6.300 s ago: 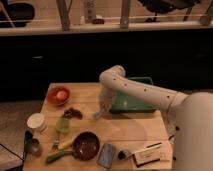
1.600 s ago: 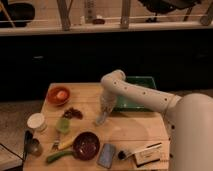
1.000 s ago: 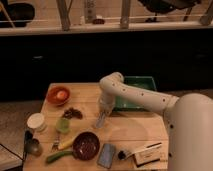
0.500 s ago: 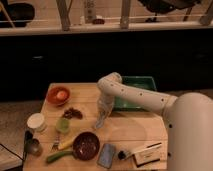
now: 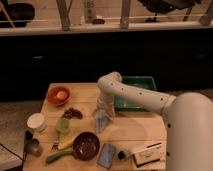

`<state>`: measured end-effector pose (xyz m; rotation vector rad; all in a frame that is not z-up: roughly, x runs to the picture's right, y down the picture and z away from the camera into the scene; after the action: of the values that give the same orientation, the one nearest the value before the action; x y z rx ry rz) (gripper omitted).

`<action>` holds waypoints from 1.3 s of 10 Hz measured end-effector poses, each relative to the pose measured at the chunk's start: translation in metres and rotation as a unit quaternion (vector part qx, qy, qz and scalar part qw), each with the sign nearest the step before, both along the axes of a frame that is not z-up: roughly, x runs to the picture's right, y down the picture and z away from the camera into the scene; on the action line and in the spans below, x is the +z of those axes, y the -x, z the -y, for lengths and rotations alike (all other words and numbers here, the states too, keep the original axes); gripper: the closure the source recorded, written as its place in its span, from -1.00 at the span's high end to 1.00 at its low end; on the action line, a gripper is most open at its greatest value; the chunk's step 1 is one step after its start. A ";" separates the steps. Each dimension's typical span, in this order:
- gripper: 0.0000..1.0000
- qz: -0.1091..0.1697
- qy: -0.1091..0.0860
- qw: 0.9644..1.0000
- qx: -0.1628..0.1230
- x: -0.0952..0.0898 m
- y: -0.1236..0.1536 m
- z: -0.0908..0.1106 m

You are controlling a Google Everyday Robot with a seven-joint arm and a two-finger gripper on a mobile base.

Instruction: Place towel in table surface

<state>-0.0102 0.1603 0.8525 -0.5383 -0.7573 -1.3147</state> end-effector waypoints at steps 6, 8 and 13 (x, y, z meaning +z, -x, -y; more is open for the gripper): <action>0.60 0.004 0.000 1.000 -0.007 -0.002 -0.001 0.006; 0.60 0.007 0.003 1.000 -0.010 -0.001 0.001 0.007; 0.60 0.009 0.008 1.000 -0.013 0.001 0.002 0.009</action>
<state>-0.0123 0.1517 0.8535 -0.5510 -0.7782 -1.3414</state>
